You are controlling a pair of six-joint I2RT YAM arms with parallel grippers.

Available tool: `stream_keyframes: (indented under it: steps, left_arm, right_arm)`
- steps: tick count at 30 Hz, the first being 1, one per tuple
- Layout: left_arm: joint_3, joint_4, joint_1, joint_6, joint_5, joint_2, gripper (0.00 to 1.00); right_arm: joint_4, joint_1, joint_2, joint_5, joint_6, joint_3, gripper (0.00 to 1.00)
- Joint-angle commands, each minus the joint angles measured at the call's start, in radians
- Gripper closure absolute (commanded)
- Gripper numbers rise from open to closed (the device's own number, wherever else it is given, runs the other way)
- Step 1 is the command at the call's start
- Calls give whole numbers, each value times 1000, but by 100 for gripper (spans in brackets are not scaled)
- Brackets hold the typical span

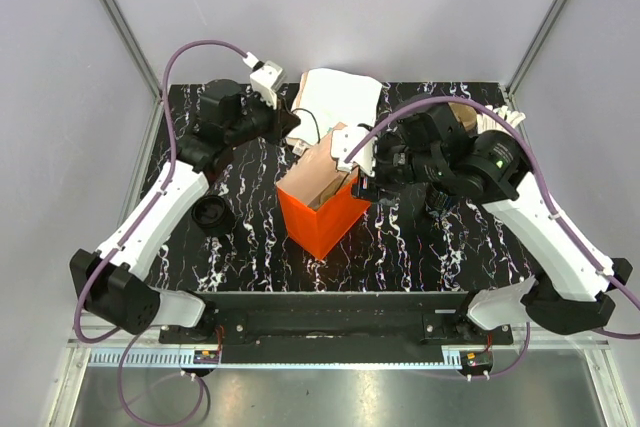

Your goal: Pack the takeout coffee

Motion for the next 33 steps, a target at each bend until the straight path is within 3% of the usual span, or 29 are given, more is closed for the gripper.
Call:
stream_keyframes:
  steps: [1, 6, 9, 13, 17, 19, 26, 33]
  left_arm:
    - [62, -12, -16, 18, 49, 15, 91]
    - [93, -38, -31, 53, 65, 26, 96]
    - [105, -49, -36, 62, 79, 30, 99]
    - [120, -64, -42, 76, 93, 33, 100]
    - [148, -97, -49, 96, 99, 35, 100]
    - [169, -107, -54, 107, 96, 39, 100]
    - [267, -150, -69, 113, 79, 62, 100]
    - [358, -187, -77, 119, 67, 78, 100]
  right_arm:
    - [25, 7, 3, 72, -40, -48, 28]
    - [46, 5, 30, 100, -66, -53, 35]
    - [51, 5, 49, 118, -75, -40, 45]
    - [56, 1, 64, 130, -78, -27, 63]
    - [56, -1, 64, 133, -71, -5, 87]
    - [62, -1, 64, 140, -65, 12, 93]
    - [114, 1, 55, 184, -23, 67, 100]
    - [117, -1, 40, 184, -12, 95, 100]
